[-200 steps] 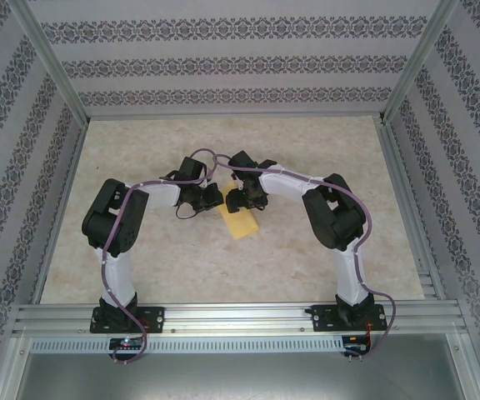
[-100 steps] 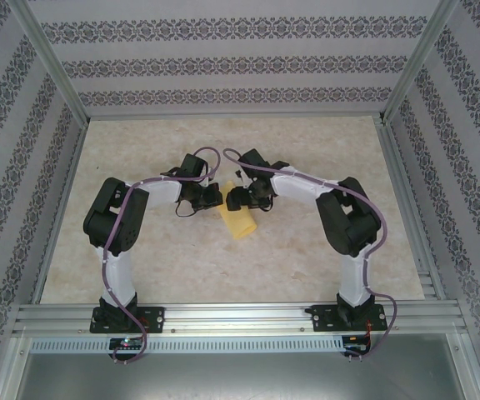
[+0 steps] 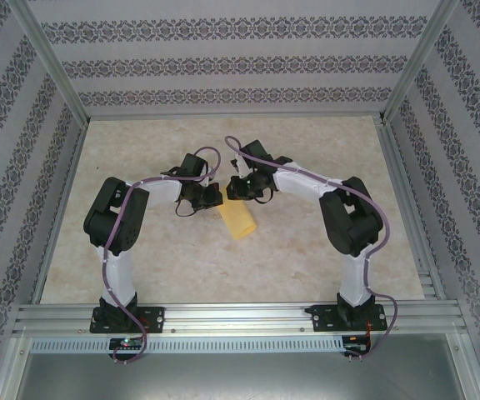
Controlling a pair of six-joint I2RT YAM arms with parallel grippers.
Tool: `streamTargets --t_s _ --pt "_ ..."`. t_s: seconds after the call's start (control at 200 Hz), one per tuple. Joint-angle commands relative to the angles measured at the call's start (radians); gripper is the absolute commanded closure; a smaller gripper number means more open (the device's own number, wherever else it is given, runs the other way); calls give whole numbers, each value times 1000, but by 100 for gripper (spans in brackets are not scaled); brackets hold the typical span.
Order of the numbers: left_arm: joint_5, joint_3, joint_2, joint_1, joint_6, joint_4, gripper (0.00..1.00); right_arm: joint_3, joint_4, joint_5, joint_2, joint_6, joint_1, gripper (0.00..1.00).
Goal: Fold a paper plane with a square sheet of paper (pick it up from the middle)
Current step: Fold the square sheet of paper in half at the center of the table.
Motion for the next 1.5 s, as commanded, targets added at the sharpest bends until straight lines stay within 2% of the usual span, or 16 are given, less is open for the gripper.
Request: streamTargets --t_s 0.0,0.195,0.485,1.259,1.494 --pt "-64 -20 73 -10 11 -100 95 56 2 -57 51 3 -1 89" --pt "-66 -19 78 -10 8 -110 95 118 -61 -32 128 -9 -4 91" --pt "-84 -16 80 -10 14 -134 96 106 -73 -4 160 -11 -26 91" --pt "-94 -21 97 -9 8 -149 96 -21 -71 -37 142 -108 -104 90" --pt "-95 -30 99 -10 7 -147 96 -106 -41 -74 73 -169 -166 88"
